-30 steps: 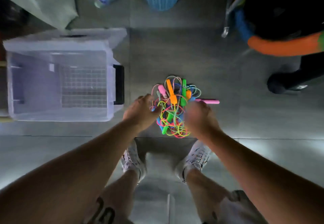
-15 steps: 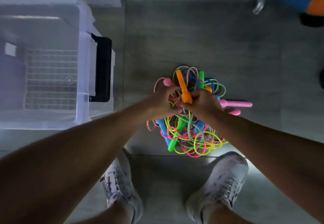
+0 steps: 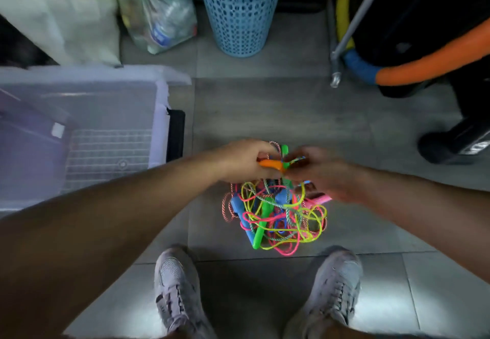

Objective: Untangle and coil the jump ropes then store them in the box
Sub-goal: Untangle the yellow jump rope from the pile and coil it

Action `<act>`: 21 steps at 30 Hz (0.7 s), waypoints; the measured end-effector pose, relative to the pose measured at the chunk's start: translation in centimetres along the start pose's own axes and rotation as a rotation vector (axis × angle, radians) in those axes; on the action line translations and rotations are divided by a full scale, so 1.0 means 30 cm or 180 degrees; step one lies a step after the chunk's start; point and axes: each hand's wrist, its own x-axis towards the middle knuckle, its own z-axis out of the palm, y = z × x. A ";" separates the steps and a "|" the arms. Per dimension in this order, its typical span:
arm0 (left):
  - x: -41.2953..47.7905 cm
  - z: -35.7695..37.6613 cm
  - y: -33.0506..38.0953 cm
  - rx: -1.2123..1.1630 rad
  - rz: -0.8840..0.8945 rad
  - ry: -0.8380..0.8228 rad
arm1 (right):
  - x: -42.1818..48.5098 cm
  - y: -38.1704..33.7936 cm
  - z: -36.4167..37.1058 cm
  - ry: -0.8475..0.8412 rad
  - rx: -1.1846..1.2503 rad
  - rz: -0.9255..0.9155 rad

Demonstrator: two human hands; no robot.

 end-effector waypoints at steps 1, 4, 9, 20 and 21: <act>-0.040 -0.020 0.039 -0.0255 -0.0051 0.0035 | -0.047 -0.035 -0.002 0.0071 0.0073 -0.0104; -0.159 -0.072 0.157 -0.1089 -0.0125 0.0176 | -0.174 -0.123 0.007 0.0162 -0.0086 -0.0521; -0.391 -0.174 0.336 -0.2847 -0.0034 0.1027 | -0.354 -0.171 0.022 0.0344 -0.1065 -0.0603; -0.672 -0.065 0.479 -0.2156 -0.0360 0.0984 | -0.696 -0.293 0.103 0.1011 0.0376 -0.1347; -0.682 -0.048 0.498 -0.1984 -0.0294 0.0877 | -0.718 -0.317 0.110 0.1013 0.0640 -0.1426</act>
